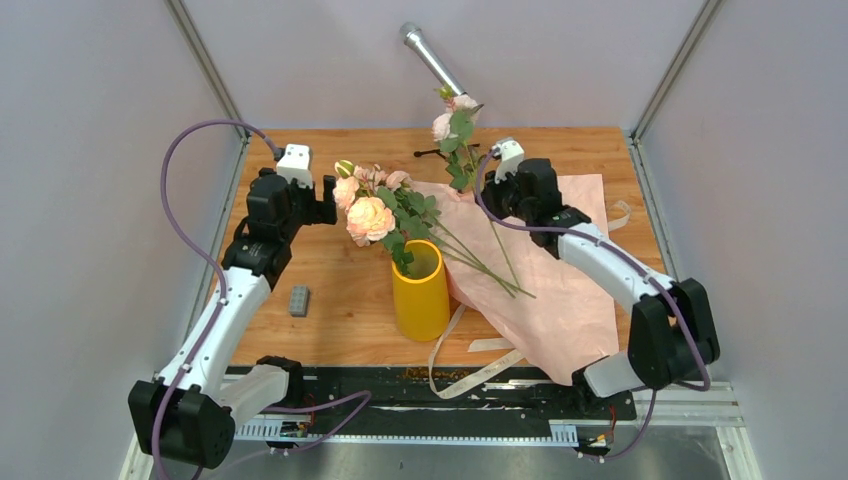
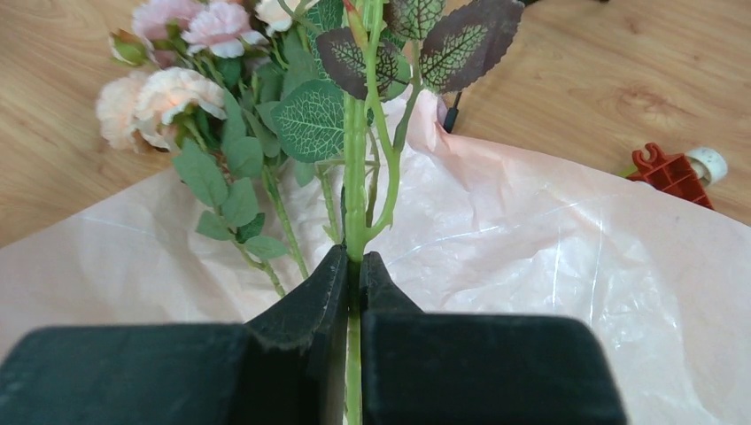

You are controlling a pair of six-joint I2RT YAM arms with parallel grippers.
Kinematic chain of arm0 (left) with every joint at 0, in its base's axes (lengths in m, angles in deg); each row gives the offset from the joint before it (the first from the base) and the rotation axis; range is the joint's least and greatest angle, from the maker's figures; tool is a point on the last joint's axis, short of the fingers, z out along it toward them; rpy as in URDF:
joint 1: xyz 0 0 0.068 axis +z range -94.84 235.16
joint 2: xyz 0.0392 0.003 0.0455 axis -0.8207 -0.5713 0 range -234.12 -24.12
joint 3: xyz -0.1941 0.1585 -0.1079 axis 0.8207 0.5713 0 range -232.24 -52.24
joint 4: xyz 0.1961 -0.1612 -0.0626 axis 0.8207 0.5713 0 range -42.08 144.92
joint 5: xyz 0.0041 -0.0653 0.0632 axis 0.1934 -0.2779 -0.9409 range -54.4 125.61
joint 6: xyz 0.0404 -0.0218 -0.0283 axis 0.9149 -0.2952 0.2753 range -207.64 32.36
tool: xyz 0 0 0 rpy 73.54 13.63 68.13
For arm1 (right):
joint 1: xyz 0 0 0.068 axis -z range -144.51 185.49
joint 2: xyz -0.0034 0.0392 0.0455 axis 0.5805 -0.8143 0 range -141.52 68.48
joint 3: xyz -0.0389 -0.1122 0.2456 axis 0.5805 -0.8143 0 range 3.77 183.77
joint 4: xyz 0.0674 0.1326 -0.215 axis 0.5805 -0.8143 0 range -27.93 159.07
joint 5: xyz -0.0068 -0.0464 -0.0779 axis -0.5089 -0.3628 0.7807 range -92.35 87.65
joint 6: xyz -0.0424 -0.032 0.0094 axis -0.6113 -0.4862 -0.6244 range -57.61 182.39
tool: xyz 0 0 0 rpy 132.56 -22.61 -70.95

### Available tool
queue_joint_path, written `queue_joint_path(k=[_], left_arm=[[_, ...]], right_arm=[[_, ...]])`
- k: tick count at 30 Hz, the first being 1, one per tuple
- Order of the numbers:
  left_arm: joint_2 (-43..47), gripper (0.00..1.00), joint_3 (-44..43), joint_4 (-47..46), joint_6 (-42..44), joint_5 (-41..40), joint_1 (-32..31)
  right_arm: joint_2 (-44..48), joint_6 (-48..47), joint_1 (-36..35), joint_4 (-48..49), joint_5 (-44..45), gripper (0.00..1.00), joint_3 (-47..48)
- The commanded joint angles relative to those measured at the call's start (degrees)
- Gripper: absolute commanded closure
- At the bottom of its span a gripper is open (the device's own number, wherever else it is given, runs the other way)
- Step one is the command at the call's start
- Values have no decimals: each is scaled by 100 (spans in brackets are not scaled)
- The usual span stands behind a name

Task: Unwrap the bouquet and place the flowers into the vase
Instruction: Pick up the fake flower from the wrapping paper, then place the fake flower in the vase.

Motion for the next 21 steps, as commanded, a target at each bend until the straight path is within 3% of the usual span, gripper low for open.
queue_joint_path(k=[1,7,13,21], left_arm=[[182,0,-97,-192,-13,107,38],[177,0,-136,-178,-97,210,37],[377,0,-99,-219,-76,317,35],[677,0,-6,-286,-179,196,37]], right_arm=[[940,269,36,773,-478,100,-271],[1958,426,35,936,-1131,100,-493],[2922,1291,28,1356,-1689,100,-499],[3470,2327,-2,2176,-2362,100,-272]])
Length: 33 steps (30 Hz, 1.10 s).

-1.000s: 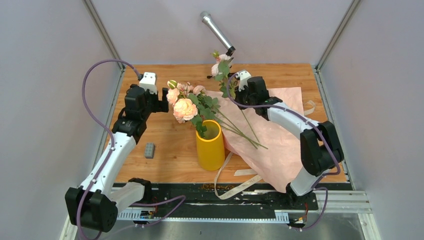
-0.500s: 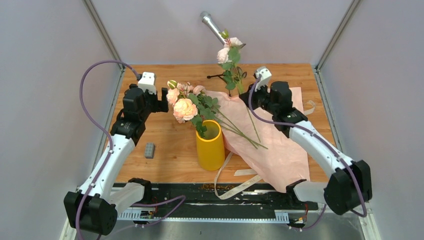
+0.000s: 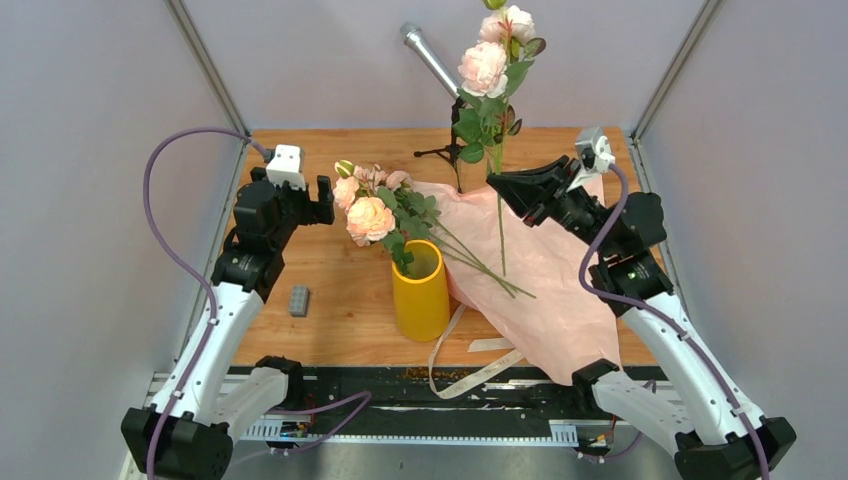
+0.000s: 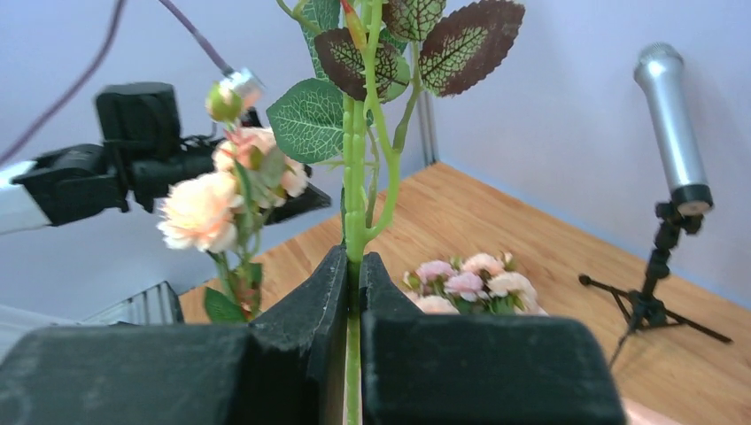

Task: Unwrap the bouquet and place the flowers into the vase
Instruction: Place the fake flower in the vase.

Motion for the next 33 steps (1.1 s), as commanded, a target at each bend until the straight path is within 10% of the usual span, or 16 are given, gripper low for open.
queue_joint_path(k=[1,19,33], left_arm=[[172,0,2,-307,-127,15,37],[159,0,-17,-334,-272,466,37],[120,0,-35,-319,-289,589,37]], right_arm=[[163,825,-56,825,-574,100,264],[-472,136,-2141,1993,186,100,1085],[-1496,183,-2398,2865,127,100,1064]])
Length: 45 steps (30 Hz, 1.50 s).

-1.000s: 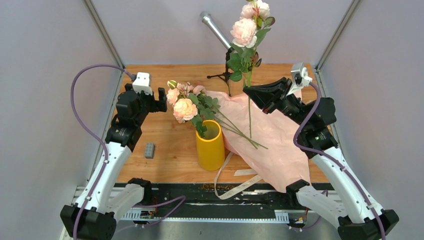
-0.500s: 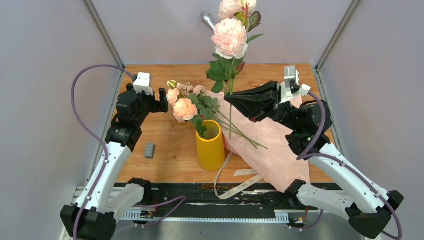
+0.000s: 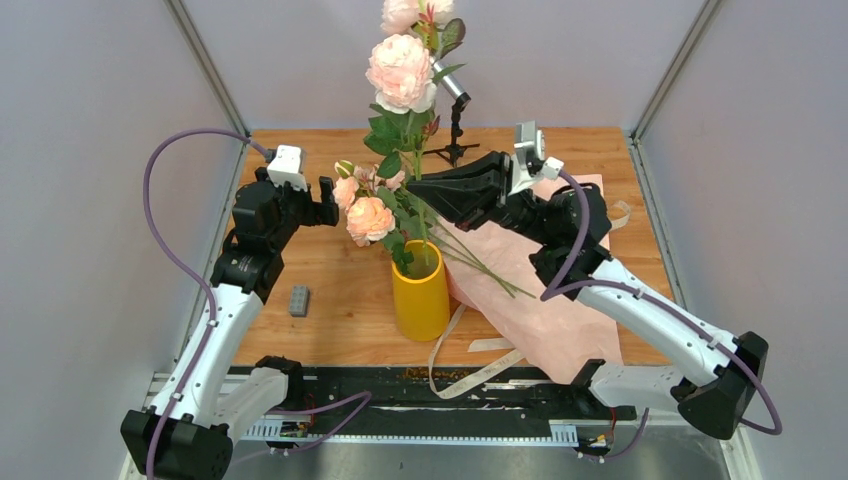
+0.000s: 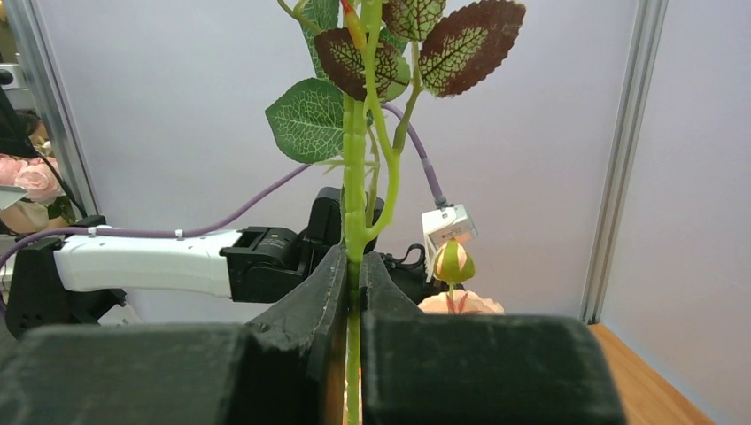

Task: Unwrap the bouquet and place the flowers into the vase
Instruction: Place the fake flower in the vase.

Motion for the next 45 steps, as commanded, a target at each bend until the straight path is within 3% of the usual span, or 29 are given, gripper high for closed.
queue_joint_path(k=[1,20,32,45], left_arm=[[12,0,-46,-268,-48,98,37],[-106,0,-64,-254,-70,171,37],[-107,0,-55,-273,-134,173,37],[-76,0,-28,-312,-249,155,37]], right_arm=[[-161,19,-49,534,72,100,-51],[305,134,-122,-146,244,100,-1769],[496,98,-145,-821,244,100,-2229],[424,-195,-148,-1430,209,71,-2130]])
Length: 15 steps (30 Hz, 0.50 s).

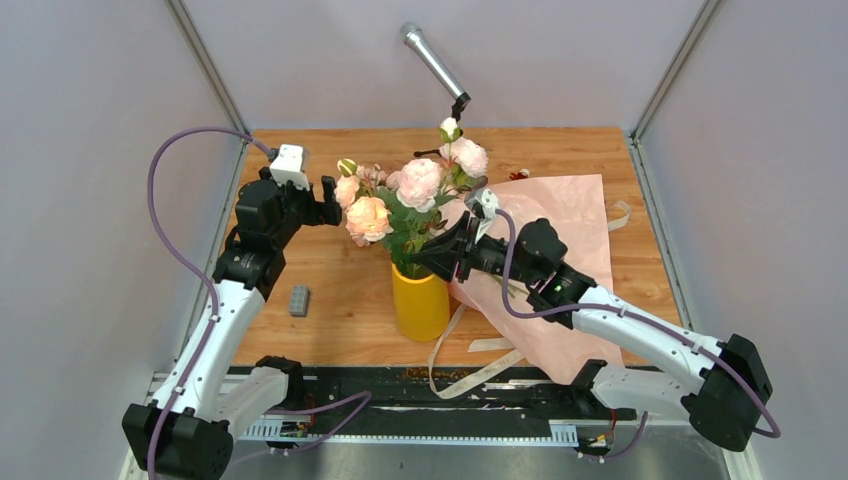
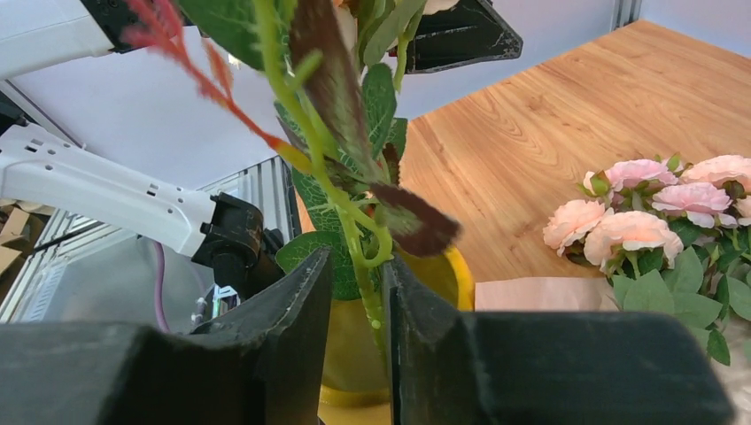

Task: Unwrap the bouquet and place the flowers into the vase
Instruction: Place the fake flower in the vase.

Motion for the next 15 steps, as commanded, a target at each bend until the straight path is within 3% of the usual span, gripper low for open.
queue_joint_path(k=[1,15], left_arm=[[60,0,-28,-280,-116,-11,37],[115,0,-33,-275,-91,-21,37]], right_arm=[[64,-155,-51,-177,-63,68,139],[317,-336,-51,-509,486,43,466]])
